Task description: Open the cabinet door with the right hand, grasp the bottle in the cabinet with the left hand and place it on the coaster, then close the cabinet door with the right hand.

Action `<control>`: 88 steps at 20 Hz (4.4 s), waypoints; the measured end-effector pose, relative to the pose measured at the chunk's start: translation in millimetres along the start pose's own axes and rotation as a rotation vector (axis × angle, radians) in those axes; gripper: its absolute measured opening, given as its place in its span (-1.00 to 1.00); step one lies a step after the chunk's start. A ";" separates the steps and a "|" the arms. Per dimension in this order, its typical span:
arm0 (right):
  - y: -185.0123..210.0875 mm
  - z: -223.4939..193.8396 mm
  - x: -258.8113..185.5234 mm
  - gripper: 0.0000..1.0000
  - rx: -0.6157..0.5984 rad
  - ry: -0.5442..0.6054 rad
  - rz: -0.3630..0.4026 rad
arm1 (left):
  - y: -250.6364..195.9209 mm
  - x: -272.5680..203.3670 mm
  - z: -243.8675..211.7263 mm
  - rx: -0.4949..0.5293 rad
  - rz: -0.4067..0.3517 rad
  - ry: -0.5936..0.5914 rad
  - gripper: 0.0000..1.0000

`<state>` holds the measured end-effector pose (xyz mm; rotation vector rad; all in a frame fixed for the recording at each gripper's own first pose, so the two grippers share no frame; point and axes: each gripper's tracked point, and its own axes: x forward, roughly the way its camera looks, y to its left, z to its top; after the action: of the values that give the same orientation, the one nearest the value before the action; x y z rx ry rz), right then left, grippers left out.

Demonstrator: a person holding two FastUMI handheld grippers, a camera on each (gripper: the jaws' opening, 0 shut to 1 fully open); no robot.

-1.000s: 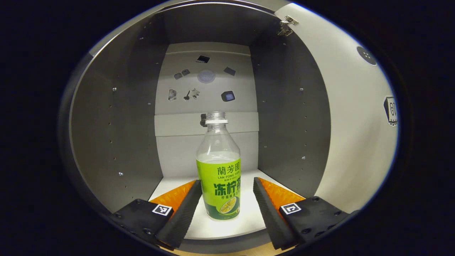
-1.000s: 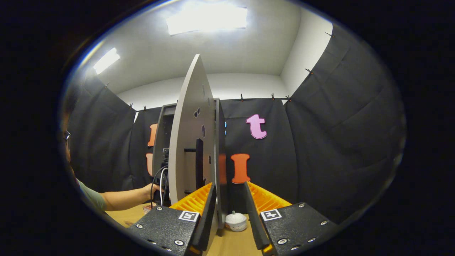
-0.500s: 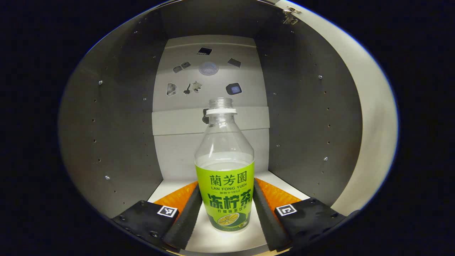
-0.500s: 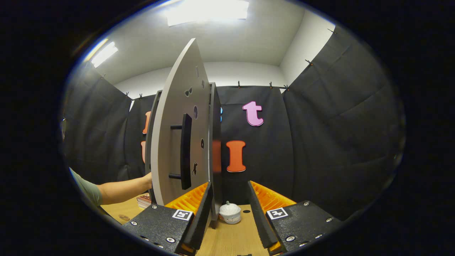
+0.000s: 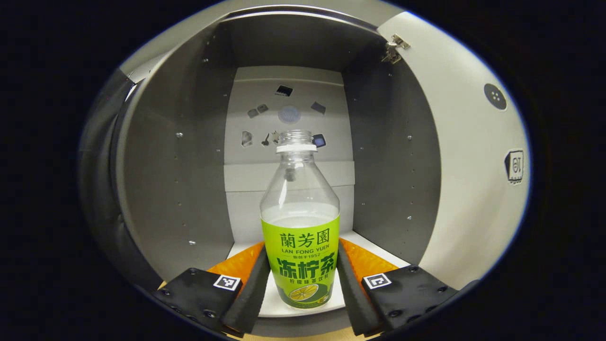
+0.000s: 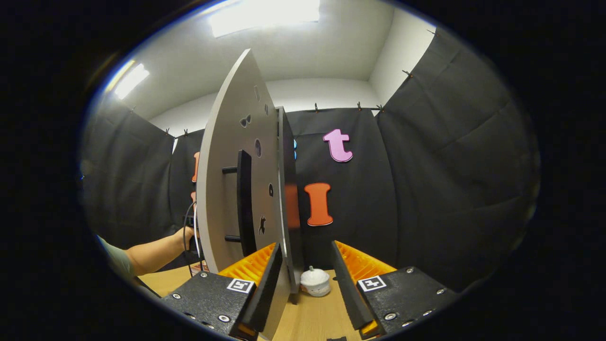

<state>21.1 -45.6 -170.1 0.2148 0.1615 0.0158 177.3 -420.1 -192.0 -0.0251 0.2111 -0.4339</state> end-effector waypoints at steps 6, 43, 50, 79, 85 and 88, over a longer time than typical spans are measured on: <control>17.9 7.9 -4.8 0.48 0.006 -0.022 0.036 | 31.5 -90.4 16.0 0.034 0.011 -0.035 0.58; 39.8 8.6 -2.6 0.62 -0.018 -0.056 0.036 | 219.6 -321.5 -262.1 -0.062 0.278 0.055 0.60; 34.6 0.3 0.4 0.62 -0.015 -0.037 0.019 | 217.2 -320.7 -322.3 -0.097 0.261 0.121 0.55; 22.9 19.0 -7.6 0.62 -0.005 -0.085 0.026 | 228.0 -342.5 -277.4 0.002 0.357 0.081 0.83; 9.2 23.3 -4.1 0.52 0.022 -0.098 0.032 | 230.5 -338.4 -224.7 -0.031 0.376 0.063 0.84; 2.8 28.6 0.1 0.53 0.027 -0.105 0.034 | 227.0 -331.1 -198.5 -0.028 0.366 0.061 0.84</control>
<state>25.9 -48.9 -142.0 0.2450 0.0534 0.0365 -63.2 -71.0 -336.3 -0.0005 0.2762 -0.0668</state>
